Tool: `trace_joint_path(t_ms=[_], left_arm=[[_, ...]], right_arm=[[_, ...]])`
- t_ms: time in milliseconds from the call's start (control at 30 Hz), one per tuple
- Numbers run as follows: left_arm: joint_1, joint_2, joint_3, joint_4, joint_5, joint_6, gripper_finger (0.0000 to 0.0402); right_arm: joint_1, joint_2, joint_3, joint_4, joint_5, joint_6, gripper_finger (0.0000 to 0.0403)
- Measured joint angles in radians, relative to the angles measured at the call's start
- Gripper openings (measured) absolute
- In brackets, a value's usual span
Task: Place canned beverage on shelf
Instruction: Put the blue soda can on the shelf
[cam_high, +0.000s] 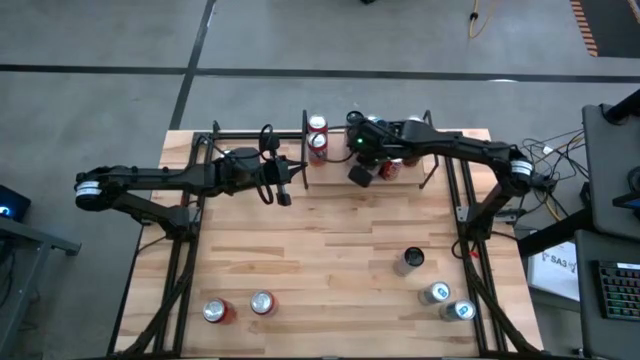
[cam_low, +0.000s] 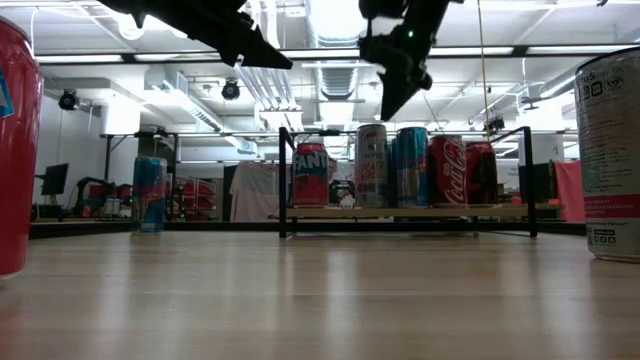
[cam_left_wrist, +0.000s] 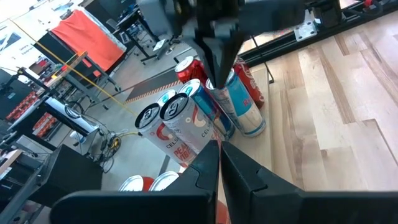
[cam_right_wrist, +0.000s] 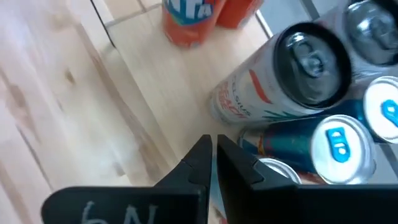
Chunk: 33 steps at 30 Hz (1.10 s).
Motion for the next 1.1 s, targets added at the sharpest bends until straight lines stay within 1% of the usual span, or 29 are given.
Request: trace_joint_path(t_ms=[267,400,533,633,900,1100], left_arm=[[0.0,0.0,0.0,-0.01,0.0,0.0,0.0],[0.0,0.0,0.0,-0.013,0.0,0.0,0.0],[0.0,0.0,0.0,-0.015,0.0,0.0,0.0],[0.0,0.0,0.0,-0.017,0.0,0.0,0.0],[0.0,0.0,0.0,-0.021,0.0,0.0,0.0],[0.0,0.0,0.0,-0.021,0.0,0.0,0.0]], right_arm=[[-0.01,-0.095,0.008,-0.107,-0.007,0.064,0.0013],[-0.033,-0.124,-0.007,-0.114,-0.007,0.076,0.0013],[-0.055,-0.125,-0.028,-0.124,-0.008,0.075,0.0013],[-0.071,-0.12,-0.049,-0.122,-0.031,0.066,0.0013],[-0.097,-0.118,-0.12,-0.089,-0.03,0.06,0.0013],[-0.099,-0.118,-0.13,-0.064,-0.026,0.036,0.0013]])
